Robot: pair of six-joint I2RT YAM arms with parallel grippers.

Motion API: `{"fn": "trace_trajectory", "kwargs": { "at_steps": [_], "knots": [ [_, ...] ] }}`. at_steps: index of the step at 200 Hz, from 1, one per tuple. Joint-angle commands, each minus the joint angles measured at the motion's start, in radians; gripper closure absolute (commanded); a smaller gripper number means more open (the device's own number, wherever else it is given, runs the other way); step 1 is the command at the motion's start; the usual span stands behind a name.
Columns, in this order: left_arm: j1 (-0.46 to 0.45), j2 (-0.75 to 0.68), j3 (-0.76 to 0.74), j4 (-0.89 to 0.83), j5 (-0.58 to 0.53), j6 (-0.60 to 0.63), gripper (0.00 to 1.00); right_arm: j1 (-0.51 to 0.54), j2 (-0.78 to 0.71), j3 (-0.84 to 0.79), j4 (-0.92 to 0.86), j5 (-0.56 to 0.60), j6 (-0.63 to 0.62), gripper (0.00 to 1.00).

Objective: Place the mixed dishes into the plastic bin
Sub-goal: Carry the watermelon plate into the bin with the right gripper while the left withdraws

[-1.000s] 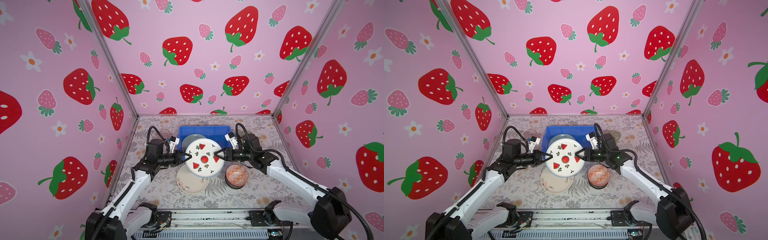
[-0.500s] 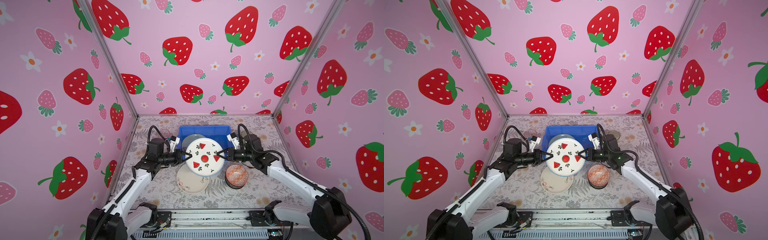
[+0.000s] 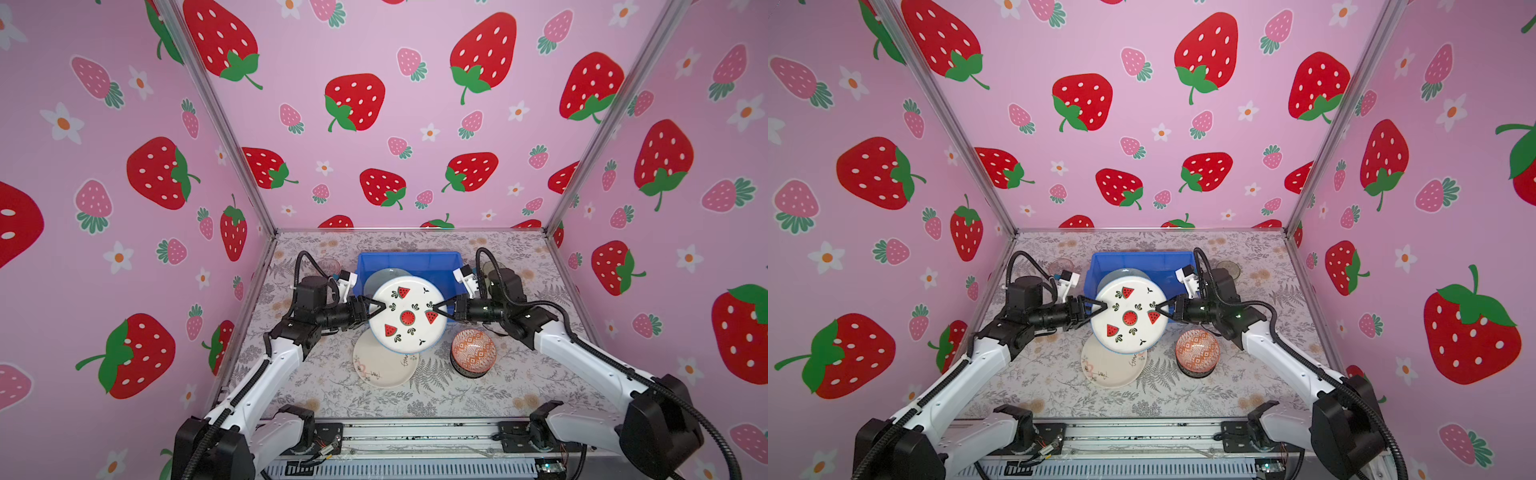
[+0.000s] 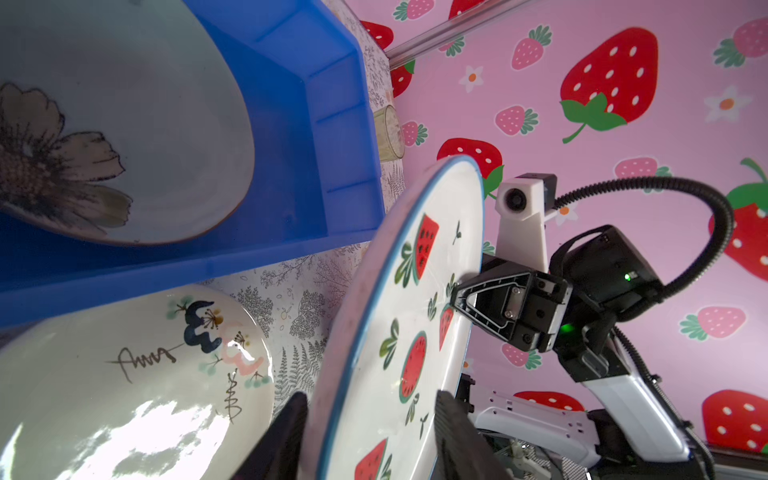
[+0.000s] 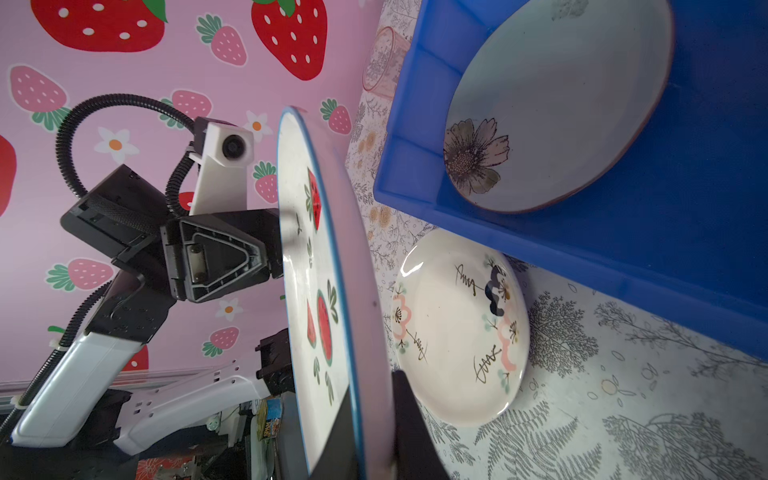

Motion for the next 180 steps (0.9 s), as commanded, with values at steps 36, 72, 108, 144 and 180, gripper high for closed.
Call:
{"fn": "trace_trajectory", "kwargs": {
  "at_steps": [36, 72, 108, 144, 180],
  "knots": [
    [0.001, -0.061, 0.062, -0.139, -0.049, 0.078, 0.01, 0.001, 0.021, 0.073, 0.033, 0.004, 0.01, 1.0],
    [0.044, -0.121, 0.173, -0.391, -0.158, 0.194, 0.01, -0.008, 0.075, 0.122, 0.029, 0.024, 0.012, 1.0],
    [0.147, -0.164, 0.281, -0.596, -0.304, 0.314, 0.01, -0.02, 0.148, 0.194, 0.03, 0.03, 0.013, 1.0],
    [0.226, -0.139, 0.284, -0.68, -0.305, 0.429, 0.01, -0.05, 0.239, 0.26, 0.047, 0.036, 0.02, 1.0],
    [0.251, -0.167, 0.18, -0.636, -0.327, 0.472, 0.01, -0.074, 0.341, 0.331, 0.078, 0.055, 0.041, 1.0]
  ]
}}
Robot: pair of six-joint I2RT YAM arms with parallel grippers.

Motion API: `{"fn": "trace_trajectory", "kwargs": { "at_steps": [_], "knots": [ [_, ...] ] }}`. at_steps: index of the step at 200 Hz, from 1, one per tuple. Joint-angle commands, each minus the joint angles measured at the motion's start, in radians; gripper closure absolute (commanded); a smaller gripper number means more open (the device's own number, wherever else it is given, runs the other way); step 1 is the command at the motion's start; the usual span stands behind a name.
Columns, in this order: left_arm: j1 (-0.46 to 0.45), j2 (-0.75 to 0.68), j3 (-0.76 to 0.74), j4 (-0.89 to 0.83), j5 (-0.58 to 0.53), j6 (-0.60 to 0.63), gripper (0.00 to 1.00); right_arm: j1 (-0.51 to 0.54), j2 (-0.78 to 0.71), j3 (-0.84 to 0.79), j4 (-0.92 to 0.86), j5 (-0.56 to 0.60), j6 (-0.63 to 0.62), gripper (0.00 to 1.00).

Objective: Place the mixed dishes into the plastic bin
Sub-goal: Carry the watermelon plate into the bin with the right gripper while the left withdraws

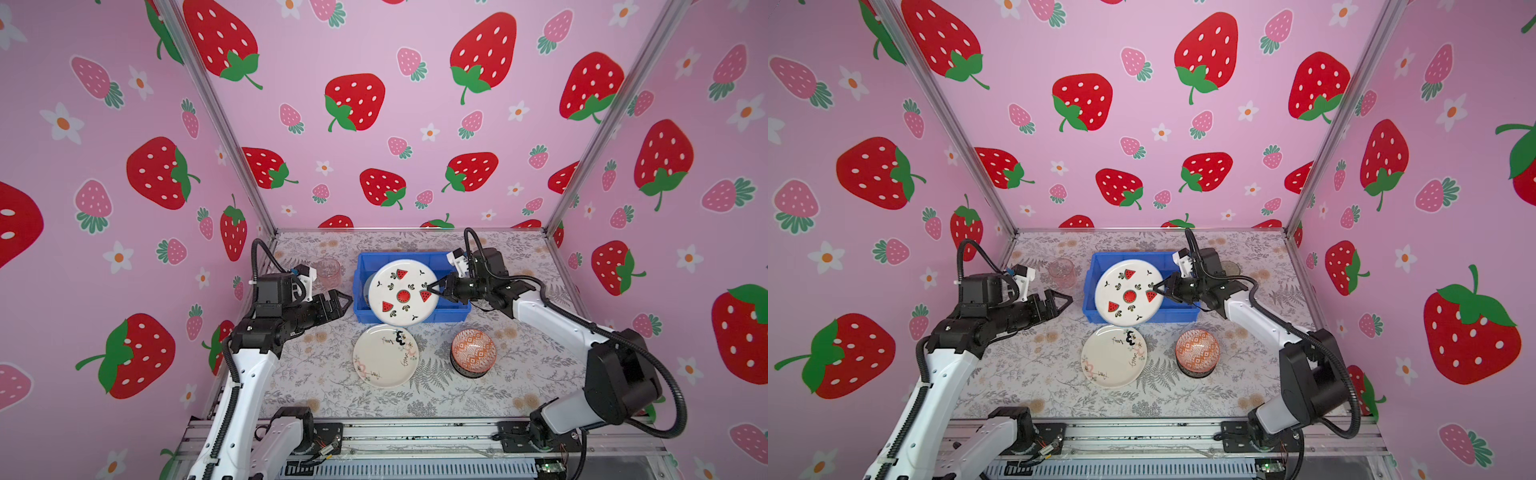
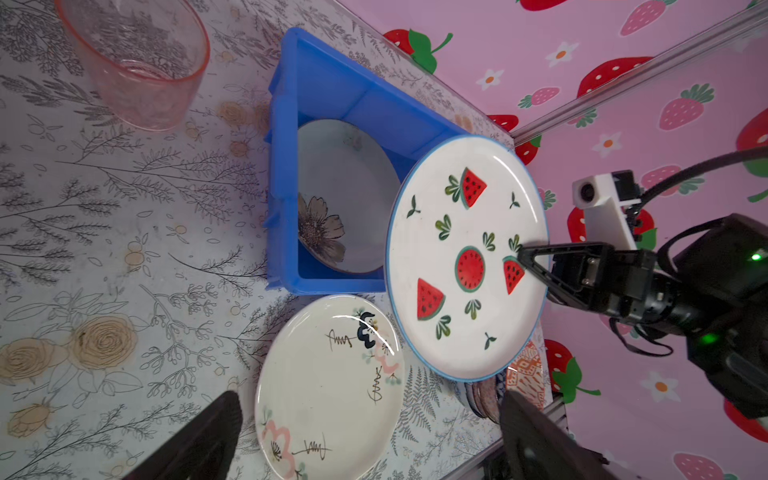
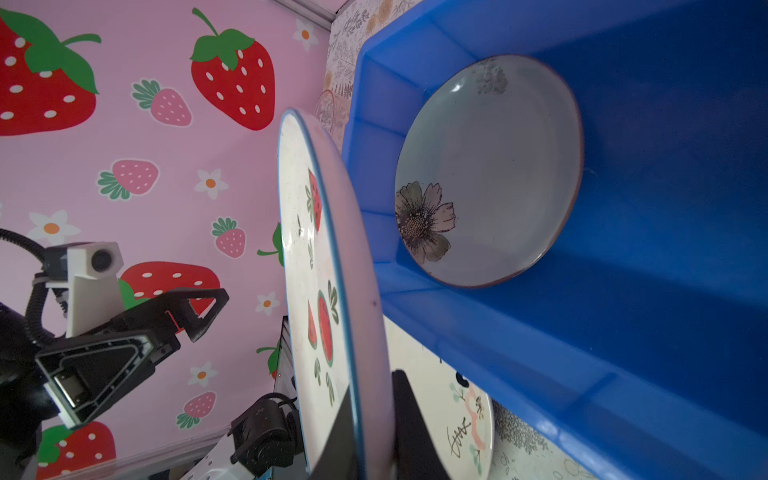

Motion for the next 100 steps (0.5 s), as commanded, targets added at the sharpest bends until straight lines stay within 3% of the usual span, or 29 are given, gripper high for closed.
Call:
{"fn": "trace_trajectory", "kwargs": {
  "at_steps": [1, 100],
  "knots": [
    [0.013, -0.025, -0.052, -0.031, -0.029, 0.075, 0.01, -0.017, 0.035, 0.079, 0.115, -0.017, 0.035, 1.0],
    [0.016, -0.036, -0.066, -0.042, -0.077, 0.084, 0.01, -0.022, 0.283, 0.237, 0.194, 0.021, 0.091, 1.0]
  ]
}}
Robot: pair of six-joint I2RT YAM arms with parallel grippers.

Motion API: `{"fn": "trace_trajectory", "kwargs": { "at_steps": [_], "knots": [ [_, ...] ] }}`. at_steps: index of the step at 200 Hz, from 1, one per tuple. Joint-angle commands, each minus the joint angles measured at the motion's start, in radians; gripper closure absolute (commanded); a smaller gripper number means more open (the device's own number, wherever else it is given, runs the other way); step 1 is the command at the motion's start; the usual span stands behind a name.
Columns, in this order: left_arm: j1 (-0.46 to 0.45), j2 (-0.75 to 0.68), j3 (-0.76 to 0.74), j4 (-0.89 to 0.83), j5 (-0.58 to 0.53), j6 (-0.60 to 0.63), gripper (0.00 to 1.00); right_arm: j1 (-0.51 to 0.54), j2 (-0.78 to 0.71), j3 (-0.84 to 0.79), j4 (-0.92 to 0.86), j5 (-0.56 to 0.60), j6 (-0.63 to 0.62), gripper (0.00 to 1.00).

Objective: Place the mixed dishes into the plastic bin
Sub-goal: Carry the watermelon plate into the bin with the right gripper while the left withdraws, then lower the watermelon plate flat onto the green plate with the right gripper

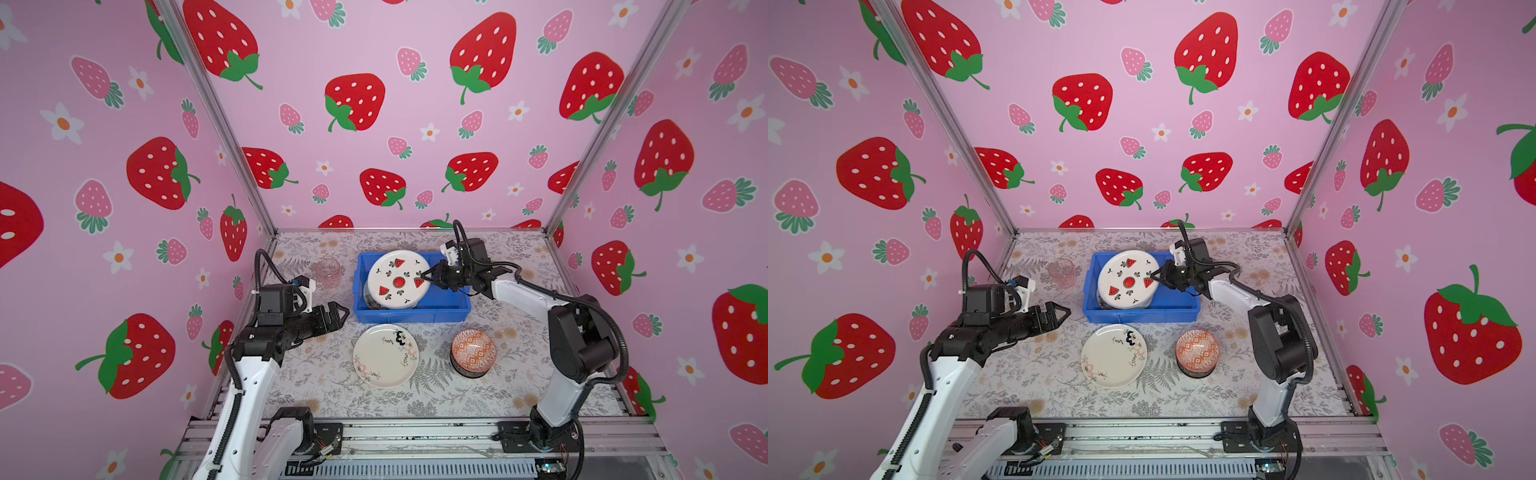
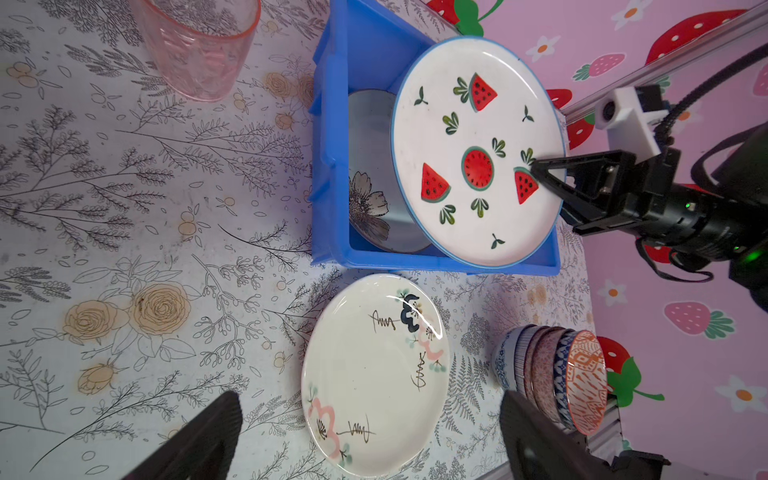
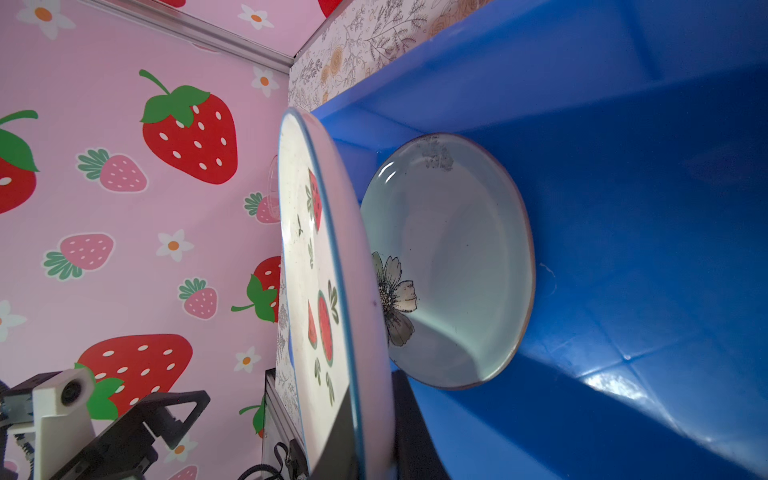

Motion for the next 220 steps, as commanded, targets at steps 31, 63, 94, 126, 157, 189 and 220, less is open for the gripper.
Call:
{"fn": "trace_trajectory", "kwargs": {
  "at_steps": [31, 63, 94, 126, 157, 189, 220],
  "knots": [
    [0.005, 0.01, -0.001, -0.012, -0.008, 0.024, 0.01, -0.001, 0.048, 0.066, 0.147, -0.026, 0.061, 1.0],
    [0.005, 0.024, 0.004, -0.014, -0.012, 0.028, 0.01, 0.005, 0.088, 0.079, 0.159, -0.029, 0.067, 1.0],
    [0.007, 0.024, 0.004, -0.014, -0.01, 0.028, 0.01, 0.016, 0.127, 0.094, 0.175, -0.03, 0.077, 1.0],
    [0.008, 0.032, 0.007, -0.014, -0.013, 0.03, 0.01, 0.028, 0.175, 0.121, 0.181, -0.03, 0.088, 1.0],
    [0.008, 0.036, 0.007, -0.016, -0.012, 0.03, 0.01, 0.037, 0.206, 0.131, 0.191, -0.032, 0.095, 1.0],
    [0.009, 0.037, 0.007, -0.015, -0.012, 0.031, 0.01, 0.045, 0.226, 0.133, 0.202, -0.031, 0.101, 1.0],
    [0.009, 0.038, 0.007, -0.016, -0.01, 0.03, 0.01, 0.05, 0.241, 0.13, 0.202, -0.026, 0.099, 1.0]
  ]
}}
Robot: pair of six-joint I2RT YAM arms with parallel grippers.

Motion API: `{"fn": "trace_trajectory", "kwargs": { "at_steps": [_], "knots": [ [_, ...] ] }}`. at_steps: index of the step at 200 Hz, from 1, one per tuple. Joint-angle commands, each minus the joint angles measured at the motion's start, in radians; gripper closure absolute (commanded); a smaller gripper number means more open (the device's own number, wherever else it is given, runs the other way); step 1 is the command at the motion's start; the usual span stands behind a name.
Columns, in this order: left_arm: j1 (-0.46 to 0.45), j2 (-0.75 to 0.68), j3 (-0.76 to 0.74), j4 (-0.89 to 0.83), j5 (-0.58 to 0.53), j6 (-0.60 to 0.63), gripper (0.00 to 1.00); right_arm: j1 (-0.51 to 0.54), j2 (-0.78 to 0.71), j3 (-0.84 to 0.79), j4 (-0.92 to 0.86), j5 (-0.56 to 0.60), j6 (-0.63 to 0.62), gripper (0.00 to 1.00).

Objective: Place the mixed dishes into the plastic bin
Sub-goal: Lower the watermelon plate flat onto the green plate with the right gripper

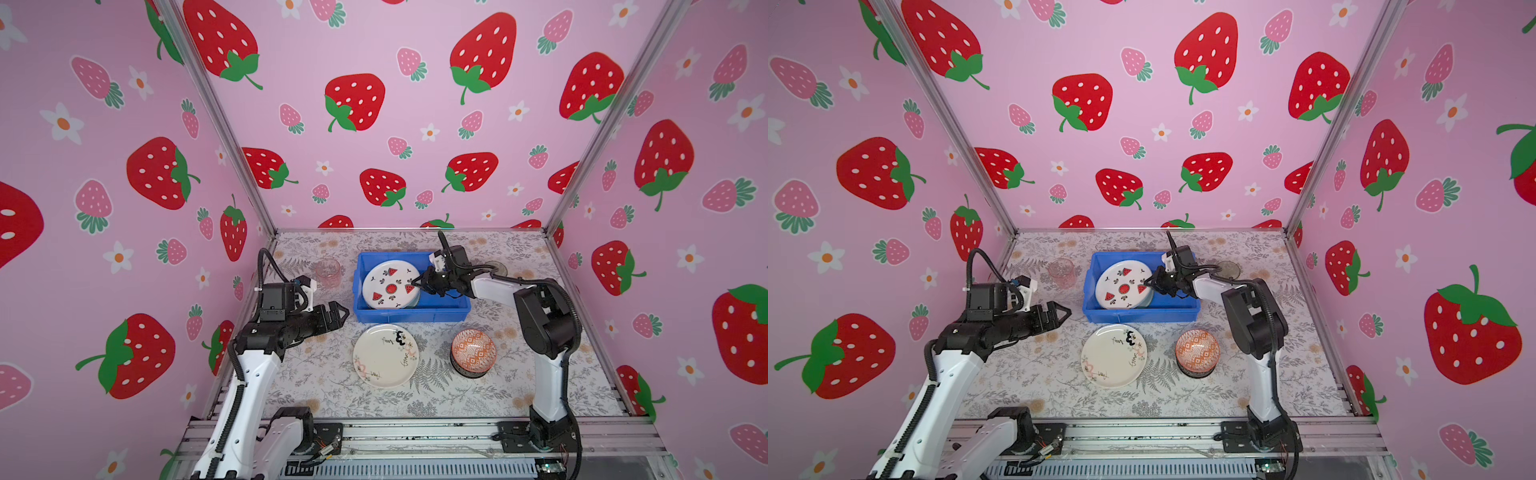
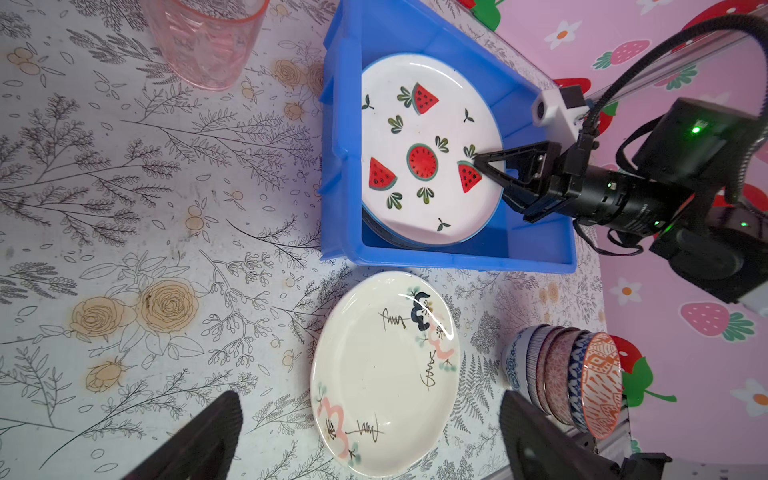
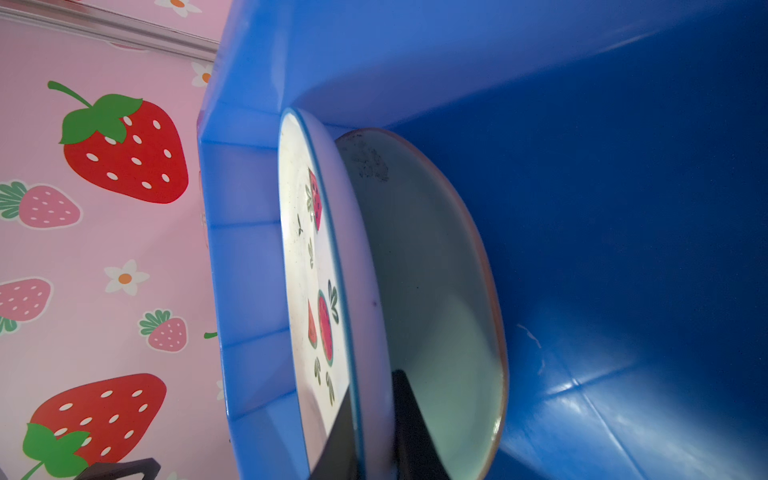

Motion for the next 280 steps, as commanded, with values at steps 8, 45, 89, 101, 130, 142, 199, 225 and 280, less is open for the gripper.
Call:
{"fn": "trace_trajectory", "kwargs": {
  "at_steps": [8, 45, 89, 101, 130, 142, 199, 225, 280],
  "knots": [
    [0.005, 0.0, 0.006, -0.017, -0.002, 0.013, 0.01, 0.012, 0.002, 0.042, 0.111, -0.035, 0.027, 1.0],
    [0.004, -0.006, 0.006, -0.018, -0.002, 0.012, 0.01, 0.015, 0.008, 0.039, 0.069, -0.017, -0.009, 0.88],
    [0.004, -0.008, 0.005, -0.018, 0.001, 0.012, 0.01, 0.017, 0.006, 0.031, 0.013, 0.02, -0.06, 0.65],
    [0.004, -0.011, 0.005, -0.018, 0.002, 0.011, 0.01, 0.018, 0.004, 0.03, -0.003, 0.031, -0.074, 0.62],
    [0.005, -0.013, 0.004, -0.018, 0.002, 0.011, 0.01, 0.018, 0.0, 0.038, -0.051, 0.062, -0.11, 0.57],
    [0.006, -0.011, 0.004, -0.019, 0.002, 0.012, 0.01, 0.018, 0.001, 0.049, -0.076, 0.077, -0.128, 0.55],
    [0.006, -0.016, 0.003, -0.018, 0.0, 0.01, 0.01, 0.027, -0.021, 0.088, -0.197, 0.2, -0.217, 0.53],
    [0.005, -0.011, 0.002, -0.019, 0.001, 0.011, 0.01, 0.034, -0.027, 0.105, -0.244, 0.253, -0.246, 0.52],
    [0.004, -0.01, 0.002, -0.017, 0.003, 0.011, 0.01, 0.053, -0.023, 0.115, -0.249, 0.266, -0.263, 0.52]
  ]
}}
